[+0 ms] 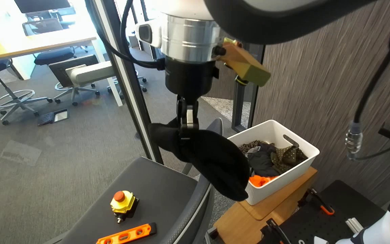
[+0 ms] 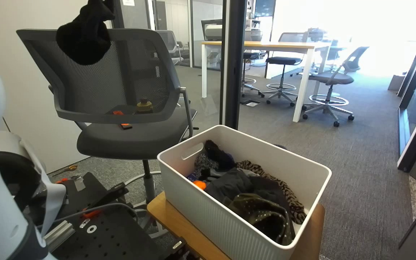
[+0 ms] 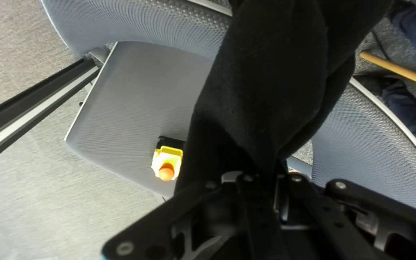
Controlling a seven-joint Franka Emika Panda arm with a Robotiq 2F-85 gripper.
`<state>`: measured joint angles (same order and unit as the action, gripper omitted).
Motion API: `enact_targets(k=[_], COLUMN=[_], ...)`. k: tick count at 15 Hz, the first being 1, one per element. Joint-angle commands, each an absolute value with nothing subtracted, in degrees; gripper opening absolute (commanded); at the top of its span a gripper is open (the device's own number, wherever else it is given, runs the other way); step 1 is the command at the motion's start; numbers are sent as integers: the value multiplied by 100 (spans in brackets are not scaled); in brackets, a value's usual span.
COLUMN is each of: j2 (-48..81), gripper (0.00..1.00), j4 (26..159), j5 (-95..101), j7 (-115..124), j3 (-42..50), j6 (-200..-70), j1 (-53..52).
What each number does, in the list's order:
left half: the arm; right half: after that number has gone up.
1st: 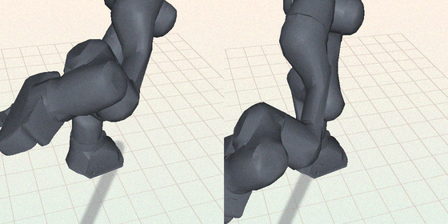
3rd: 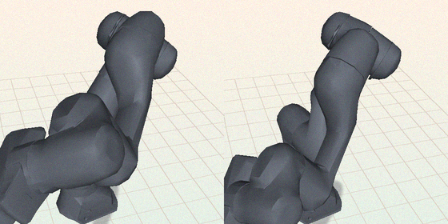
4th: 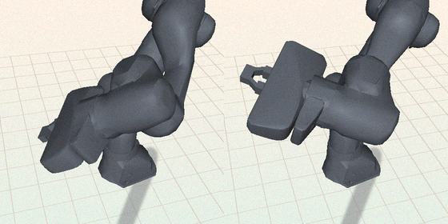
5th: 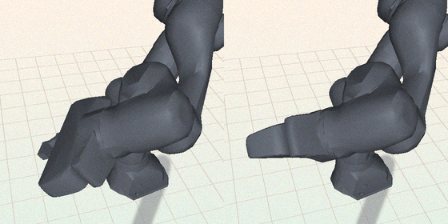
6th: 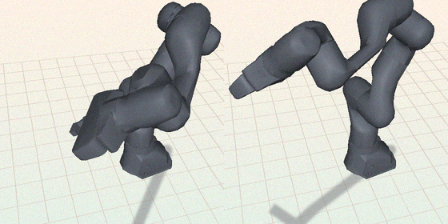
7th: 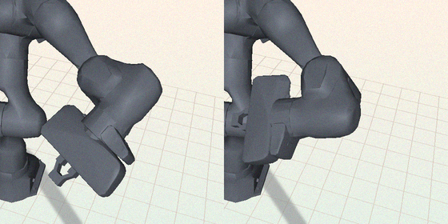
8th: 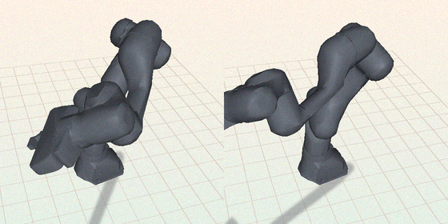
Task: Pick up the black head sock from the container and put it on the chair.
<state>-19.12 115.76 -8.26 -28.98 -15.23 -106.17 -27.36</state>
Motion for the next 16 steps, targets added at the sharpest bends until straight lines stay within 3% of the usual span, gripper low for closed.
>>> enact_targets(k=[1, 3, 4, 6, 13, 16], j2=[-1577, -1503, -1474, -1448, -1425, -1534], gripper=[6, 11, 36, 44, 97, 100], j4=[11161, 11094, 11070, 11027, 11002, 11059], j5=[-1041, -1006, -998, -981, -1027, -928], j7=[-3286, -3332, -3318, -3333, -3469, -3386], j3=[-1482, -1502, -1517, -1528, -1470, -1423], j6=[-10392, -10352, -10325, -10286, -10260, -10207], j1=[-2654, -2605, -2584, -2552, -2441, -2311])
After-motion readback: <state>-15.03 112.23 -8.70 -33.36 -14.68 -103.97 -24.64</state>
